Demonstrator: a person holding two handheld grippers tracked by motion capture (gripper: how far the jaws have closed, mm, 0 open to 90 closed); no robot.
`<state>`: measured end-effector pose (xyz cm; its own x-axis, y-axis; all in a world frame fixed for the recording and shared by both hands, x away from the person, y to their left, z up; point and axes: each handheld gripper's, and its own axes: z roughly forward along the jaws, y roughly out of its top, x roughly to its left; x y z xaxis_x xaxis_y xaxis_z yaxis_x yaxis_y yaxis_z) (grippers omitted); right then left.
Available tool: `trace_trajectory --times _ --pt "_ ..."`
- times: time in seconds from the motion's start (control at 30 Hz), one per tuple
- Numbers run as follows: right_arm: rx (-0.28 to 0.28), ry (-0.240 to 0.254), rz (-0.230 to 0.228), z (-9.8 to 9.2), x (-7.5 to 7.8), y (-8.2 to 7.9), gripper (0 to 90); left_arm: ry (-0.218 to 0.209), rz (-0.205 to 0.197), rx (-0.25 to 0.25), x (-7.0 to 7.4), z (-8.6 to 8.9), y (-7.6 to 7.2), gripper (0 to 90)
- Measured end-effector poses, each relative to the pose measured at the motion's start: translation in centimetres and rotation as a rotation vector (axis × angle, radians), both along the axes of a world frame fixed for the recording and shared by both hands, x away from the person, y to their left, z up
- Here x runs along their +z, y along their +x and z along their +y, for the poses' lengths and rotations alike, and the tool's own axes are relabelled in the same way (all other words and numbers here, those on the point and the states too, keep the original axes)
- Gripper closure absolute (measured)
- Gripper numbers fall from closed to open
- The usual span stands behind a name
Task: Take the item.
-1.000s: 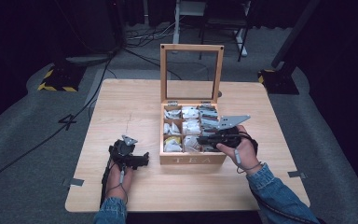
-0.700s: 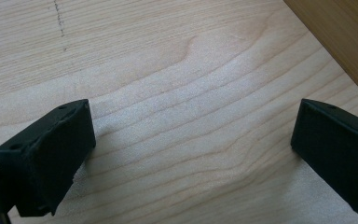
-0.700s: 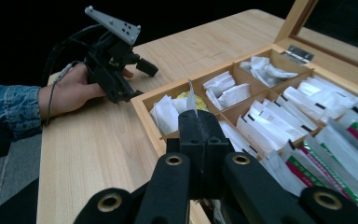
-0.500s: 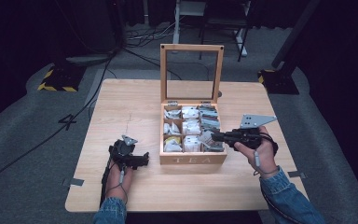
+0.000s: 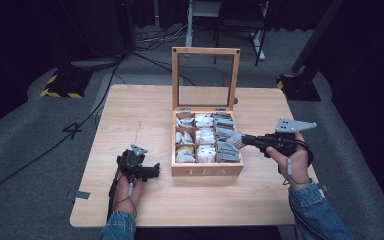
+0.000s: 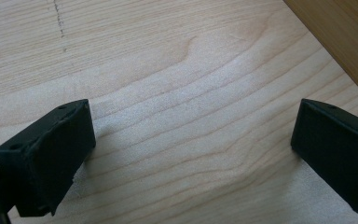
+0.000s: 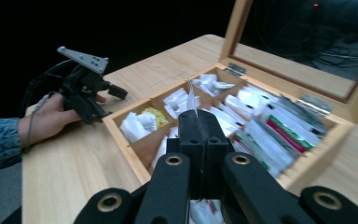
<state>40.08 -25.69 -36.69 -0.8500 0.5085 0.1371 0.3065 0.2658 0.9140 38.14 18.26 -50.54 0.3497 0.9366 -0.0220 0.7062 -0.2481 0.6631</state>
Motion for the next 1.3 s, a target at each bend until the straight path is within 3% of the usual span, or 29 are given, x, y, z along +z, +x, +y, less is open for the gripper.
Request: trace_trajectory --times 0.3,0.73,0.93,1.23,1.3 --pt "-0.093 0.012 -0.019 -2.5 0.5 0.6 90.0 0.001 0.000 0.001 0.0 0.0 0.0 0.0" --pt "-0.200 -0.019 -0.029 -4.8 0.1 1.5 90.0 0.001 0.000 0.000 0.0 0.0 0.0 0.0" --pt "-0.251 -0.052 0.007 -5.8 -1.1 2.6 90.0 0.000 0.001 0.001 0.0 0.0 0.0 0.0" --pt "-0.314 -0.061 0.058 -7.4 -2.7 3.8 90.0 0.000 0.001 0.001 0.0 0.0 0.0 0.0" --pt "-0.331 -0.097 0.064 -7.6 -3.4 4.2 90.0 0.001 0.000 0.001 0.0 0.0 0.0 0.0"
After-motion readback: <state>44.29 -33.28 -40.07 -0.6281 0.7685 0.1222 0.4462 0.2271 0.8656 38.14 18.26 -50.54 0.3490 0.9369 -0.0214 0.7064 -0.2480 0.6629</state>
